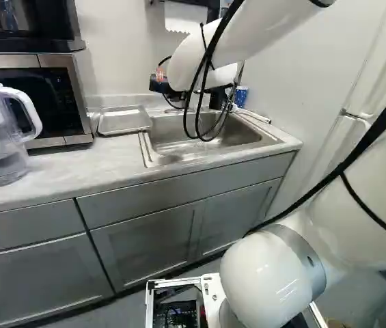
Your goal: Rinse the cup and place it in the tray
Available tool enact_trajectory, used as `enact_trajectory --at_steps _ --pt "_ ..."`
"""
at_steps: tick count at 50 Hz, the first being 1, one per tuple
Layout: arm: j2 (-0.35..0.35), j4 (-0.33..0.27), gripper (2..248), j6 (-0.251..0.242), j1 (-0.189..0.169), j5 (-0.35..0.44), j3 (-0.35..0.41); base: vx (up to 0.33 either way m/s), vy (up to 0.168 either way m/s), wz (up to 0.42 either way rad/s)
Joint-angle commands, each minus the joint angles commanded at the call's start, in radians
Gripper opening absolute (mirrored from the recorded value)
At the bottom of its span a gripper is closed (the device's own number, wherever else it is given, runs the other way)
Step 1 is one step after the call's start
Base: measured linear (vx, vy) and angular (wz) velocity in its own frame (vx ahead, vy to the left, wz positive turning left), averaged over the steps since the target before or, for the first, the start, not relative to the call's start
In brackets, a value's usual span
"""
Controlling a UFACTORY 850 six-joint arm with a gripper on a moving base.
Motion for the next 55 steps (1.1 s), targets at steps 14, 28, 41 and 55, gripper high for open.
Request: enact_trajectory --at_steps 14,28,41,55 --pt "0.0 0.0 121 0.0 0.0 0.0 0.0 0.0 0.0 0.0" --pt "0.0 0.0 121 0.0 0.0 0.0 0.0 0.0 0.0 0.0" --pt "0.0 0.0 121 0.0 0.0 0.0 0.0 0.0 0.0 0.0" --pt "0.0 0.0 121 0.0 0.0 0.0 0.0 0.0 0.0 0.0"
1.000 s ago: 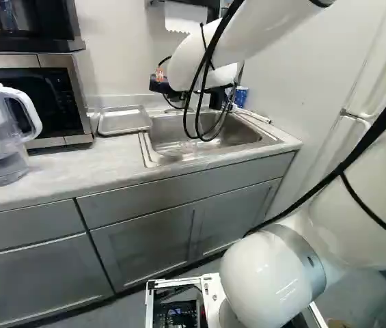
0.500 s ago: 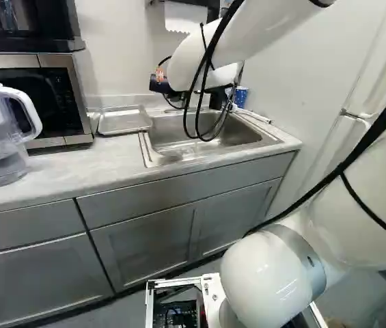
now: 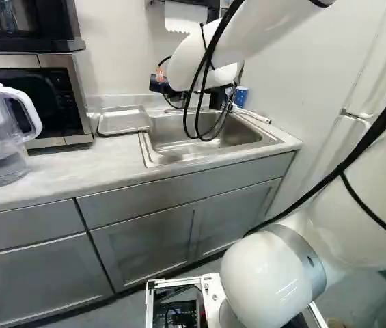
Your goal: Rinse the cup and place it in the tray
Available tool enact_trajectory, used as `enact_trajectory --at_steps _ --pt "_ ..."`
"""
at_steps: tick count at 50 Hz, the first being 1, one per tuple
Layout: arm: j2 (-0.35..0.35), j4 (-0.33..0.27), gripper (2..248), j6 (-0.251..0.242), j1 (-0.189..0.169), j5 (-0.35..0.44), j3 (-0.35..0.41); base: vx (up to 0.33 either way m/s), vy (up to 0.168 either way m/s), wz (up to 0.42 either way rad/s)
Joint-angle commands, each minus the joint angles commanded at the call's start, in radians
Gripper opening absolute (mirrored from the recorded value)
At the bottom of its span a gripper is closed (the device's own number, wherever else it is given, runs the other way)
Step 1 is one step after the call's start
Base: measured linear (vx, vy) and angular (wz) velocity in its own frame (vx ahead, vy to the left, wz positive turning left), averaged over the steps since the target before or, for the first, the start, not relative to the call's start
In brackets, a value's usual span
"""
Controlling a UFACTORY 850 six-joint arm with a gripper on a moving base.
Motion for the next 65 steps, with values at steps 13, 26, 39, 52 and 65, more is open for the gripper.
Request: enact_trajectory --at_steps 13,26,39,52,65 --pt "0.0 0.0 121 -0.058 0.0 0.0 0.0 0.0 0.0 0.0" --pt "0.0 0.0 121 -0.19 0.0 0.0 0.0 0.0 0.0 0.0" --pt "0.0 0.0 121 -0.326 0.0 0.0 0.0 0.0 0.0 0.0" --pt "0.0 0.0 121 -0.463 0.0 0.0 0.0 0.0 0.0 0.0" --pt "0.0 0.0 121 -0.599 0.0 0.0 0.0 0.0 0.0 0.0"
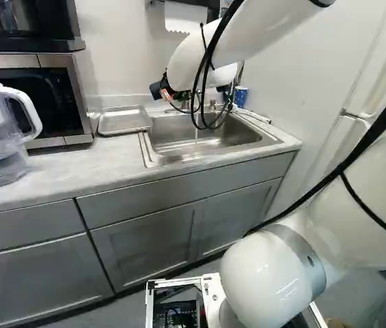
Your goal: Rinse the cup and place it in the tray
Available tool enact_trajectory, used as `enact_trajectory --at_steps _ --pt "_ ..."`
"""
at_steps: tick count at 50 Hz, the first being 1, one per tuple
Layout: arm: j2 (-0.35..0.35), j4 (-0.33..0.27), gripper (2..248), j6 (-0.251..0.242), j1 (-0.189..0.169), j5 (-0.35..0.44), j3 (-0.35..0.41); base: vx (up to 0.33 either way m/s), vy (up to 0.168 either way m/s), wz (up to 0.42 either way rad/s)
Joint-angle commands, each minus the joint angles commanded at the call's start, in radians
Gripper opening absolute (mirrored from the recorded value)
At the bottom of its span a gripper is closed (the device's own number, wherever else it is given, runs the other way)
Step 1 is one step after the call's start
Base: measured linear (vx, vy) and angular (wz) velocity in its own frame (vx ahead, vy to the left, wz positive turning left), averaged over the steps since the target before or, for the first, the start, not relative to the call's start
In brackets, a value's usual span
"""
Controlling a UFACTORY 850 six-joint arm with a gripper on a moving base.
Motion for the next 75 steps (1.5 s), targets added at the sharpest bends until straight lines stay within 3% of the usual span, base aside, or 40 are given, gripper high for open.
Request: enact_trajectory --at_steps 75 --pt "0.0 0.0 121 -0.788 0.0 0.0 0.0 0.0 0.0 0.0"
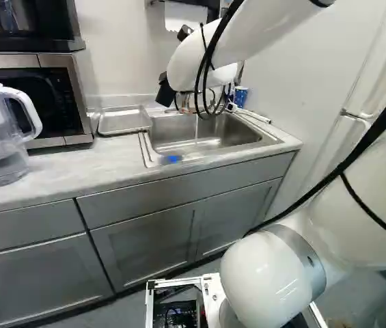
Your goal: Rinse the cup and place it in the tray
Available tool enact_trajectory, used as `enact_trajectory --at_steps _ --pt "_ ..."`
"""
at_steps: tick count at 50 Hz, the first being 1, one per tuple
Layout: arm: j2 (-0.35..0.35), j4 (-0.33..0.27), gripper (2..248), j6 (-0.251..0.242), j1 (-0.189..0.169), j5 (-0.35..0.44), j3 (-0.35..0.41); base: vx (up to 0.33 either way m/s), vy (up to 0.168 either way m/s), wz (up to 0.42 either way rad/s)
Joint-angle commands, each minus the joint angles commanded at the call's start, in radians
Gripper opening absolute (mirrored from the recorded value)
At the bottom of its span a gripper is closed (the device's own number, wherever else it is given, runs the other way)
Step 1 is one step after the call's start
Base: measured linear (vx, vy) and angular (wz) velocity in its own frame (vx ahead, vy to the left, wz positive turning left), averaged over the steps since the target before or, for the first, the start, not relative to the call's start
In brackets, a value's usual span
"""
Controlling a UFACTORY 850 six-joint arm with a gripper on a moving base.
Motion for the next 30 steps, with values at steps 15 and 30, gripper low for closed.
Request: enact_trajectory --at_steps 15,30 --pt "0.0 0.0 121 -0.158 0.0 0.0 0.0 0.0 0.0 0.0" --pt "0.0 0.0 121 -0.316 0.0 0.0 0.0 0.0 0.0 0.0"
